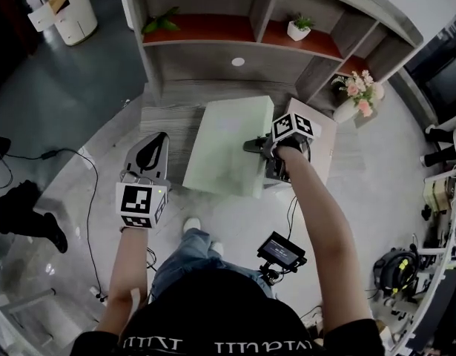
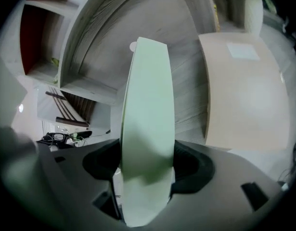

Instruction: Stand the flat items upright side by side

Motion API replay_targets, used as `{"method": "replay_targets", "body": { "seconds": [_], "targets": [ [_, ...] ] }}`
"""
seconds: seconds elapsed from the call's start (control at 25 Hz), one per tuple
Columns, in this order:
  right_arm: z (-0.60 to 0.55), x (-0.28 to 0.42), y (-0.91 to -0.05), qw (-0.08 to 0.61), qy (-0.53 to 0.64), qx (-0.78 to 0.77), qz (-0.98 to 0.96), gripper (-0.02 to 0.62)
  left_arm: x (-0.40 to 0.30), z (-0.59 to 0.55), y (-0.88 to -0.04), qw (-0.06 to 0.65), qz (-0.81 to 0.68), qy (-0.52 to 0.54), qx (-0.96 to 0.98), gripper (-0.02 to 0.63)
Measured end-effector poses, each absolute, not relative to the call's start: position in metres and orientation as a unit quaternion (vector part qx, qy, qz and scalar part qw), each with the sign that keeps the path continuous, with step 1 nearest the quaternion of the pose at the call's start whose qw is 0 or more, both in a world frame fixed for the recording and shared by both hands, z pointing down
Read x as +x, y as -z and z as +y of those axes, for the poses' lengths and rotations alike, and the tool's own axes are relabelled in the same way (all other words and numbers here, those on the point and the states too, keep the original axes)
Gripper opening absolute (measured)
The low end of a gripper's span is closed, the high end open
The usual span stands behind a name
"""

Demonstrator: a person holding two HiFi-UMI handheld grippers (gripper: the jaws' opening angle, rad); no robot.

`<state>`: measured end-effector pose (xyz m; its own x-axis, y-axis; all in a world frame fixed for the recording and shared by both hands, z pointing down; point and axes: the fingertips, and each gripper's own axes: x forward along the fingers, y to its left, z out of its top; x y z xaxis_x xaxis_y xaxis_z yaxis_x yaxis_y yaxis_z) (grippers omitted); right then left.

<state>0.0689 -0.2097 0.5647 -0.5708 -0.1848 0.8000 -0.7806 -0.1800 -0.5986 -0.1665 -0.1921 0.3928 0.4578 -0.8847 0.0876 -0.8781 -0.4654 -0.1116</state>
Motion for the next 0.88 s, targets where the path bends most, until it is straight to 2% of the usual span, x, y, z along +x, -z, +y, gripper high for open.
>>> {"method": "replay_targets", "body": {
  "seconds": [0.52,0.72,0.88],
  "targets": [
    [-0.256,0.052,-0.498,0.488,-0.383,0.421,-0.661,0.324,-0.182,-0.209,-0.381,0.027,0.525,0.043,-0.849,0.014],
    [-0.254,0.033,-0.492,0.526,-0.332,0.405,-0.670,0.334,-0.187,-0.213,-0.380,0.024,0.531,0.036,-0.846,0.014],
    [-0.251,0.017,-0.495,0.519,-0.347,0.358,-0.694,0.345,-0.194,-0.213,-0.383,0.020,0.536,0.031,-0.843,0.014]
  ]
}}
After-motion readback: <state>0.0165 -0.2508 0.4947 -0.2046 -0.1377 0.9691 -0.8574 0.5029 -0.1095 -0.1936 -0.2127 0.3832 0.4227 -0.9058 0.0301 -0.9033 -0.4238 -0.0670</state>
